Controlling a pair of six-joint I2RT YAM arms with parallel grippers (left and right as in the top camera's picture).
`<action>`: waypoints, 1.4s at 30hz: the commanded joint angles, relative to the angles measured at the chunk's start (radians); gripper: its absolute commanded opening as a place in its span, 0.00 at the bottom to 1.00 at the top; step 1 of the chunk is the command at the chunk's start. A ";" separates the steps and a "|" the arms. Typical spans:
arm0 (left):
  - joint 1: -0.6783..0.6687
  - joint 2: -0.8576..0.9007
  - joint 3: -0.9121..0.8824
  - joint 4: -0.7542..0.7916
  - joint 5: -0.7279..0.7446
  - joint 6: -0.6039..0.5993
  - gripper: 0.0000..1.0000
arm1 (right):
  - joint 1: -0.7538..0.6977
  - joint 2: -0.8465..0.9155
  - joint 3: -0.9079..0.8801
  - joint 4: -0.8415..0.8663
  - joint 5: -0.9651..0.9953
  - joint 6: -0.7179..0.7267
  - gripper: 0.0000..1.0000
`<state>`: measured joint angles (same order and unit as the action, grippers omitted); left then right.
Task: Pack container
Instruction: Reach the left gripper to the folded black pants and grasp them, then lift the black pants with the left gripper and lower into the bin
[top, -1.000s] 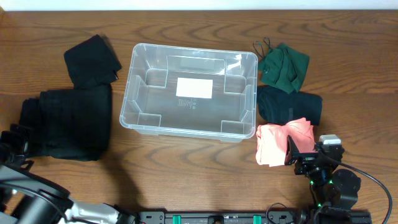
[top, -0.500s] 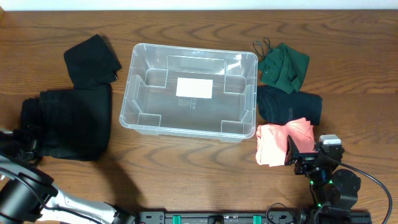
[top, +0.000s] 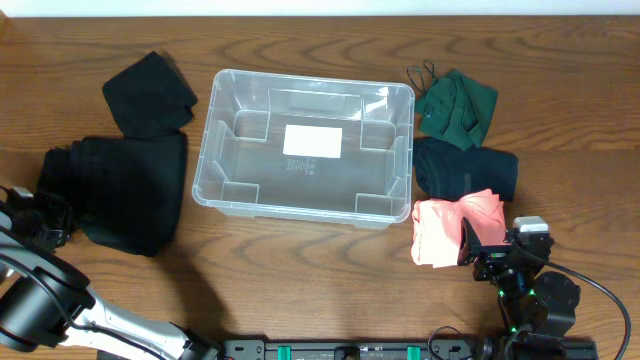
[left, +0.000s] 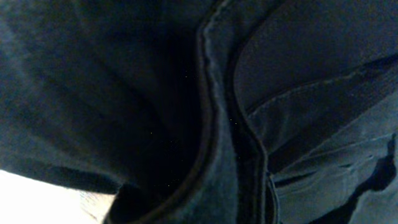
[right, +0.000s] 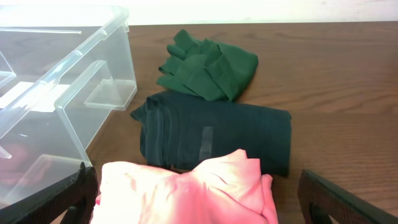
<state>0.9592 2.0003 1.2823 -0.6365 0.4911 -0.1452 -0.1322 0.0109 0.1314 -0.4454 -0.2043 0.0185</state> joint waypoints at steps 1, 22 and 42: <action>-0.008 -0.019 -0.018 -0.075 -0.013 0.013 0.06 | 0.008 -0.005 -0.003 0.000 0.006 0.010 0.99; -0.240 -1.058 0.027 -0.129 0.052 -0.449 0.06 | 0.008 -0.005 -0.003 0.000 0.006 0.010 0.99; -1.142 -0.667 0.009 0.491 -0.179 -0.589 0.06 | 0.008 -0.005 -0.003 0.000 0.006 0.010 0.99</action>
<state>-0.1226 1.3140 1.2758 -0.1783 0.4114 -0.6735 -0.1322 0.0109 0.1310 -0.4454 -0.2047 0.0181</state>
